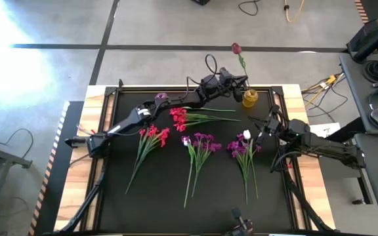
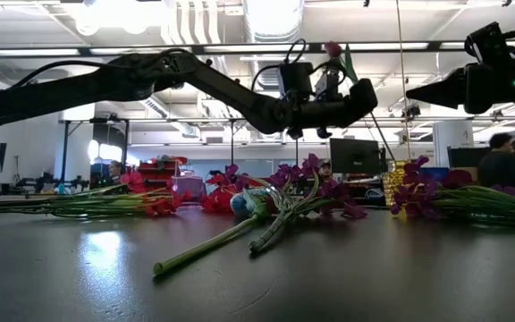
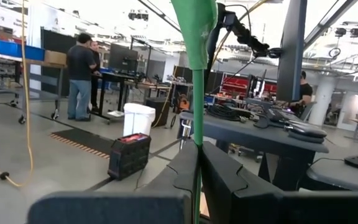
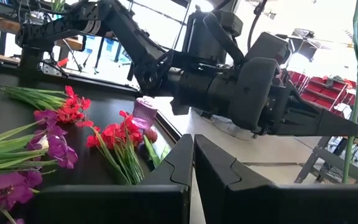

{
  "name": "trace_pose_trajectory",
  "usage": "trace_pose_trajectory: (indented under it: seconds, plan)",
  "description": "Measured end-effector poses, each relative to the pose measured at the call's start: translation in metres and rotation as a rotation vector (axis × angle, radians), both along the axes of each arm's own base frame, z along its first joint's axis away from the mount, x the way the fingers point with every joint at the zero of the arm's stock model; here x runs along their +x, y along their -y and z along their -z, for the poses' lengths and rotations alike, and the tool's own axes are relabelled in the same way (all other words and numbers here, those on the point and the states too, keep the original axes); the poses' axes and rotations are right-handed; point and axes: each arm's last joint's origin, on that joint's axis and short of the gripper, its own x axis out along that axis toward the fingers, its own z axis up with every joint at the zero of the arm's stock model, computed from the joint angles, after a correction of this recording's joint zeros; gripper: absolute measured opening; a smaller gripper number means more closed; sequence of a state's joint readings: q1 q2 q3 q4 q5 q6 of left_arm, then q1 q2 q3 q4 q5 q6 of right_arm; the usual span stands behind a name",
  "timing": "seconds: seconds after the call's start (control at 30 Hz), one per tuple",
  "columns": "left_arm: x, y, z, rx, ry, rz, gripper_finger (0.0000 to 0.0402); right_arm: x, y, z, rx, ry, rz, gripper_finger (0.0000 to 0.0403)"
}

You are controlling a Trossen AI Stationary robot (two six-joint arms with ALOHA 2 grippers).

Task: Sort flowers into vase by color
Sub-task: Put the bottom red tulip into the yellow vase

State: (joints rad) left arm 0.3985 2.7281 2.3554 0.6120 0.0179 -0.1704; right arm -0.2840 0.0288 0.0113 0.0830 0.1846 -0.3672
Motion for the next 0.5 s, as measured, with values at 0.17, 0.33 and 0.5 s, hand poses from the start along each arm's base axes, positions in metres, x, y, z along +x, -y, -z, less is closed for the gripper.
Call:
trace_pose_trajectory:
  seconds: [0.17,0.33,0.5]
  plan:
    - [0.0005,-0.0002,0.0021,-0.019,-0.017,0.004,0.0,0.0,0.0,0.0,0.0,0.0,0.0,0.0009]
    - [0.0014,0.0002,0.0056,-0.036,-0.049,0.007,0.0,0.0,0.0,0.0,0.0,0.0,0.0,0.0009]
    - [0.0025,0.0023,0.0069,-0.043,-0.059,0.011,0.0006,0.0,0.0,0.0,0.0,0.0,0.0,0.0009]
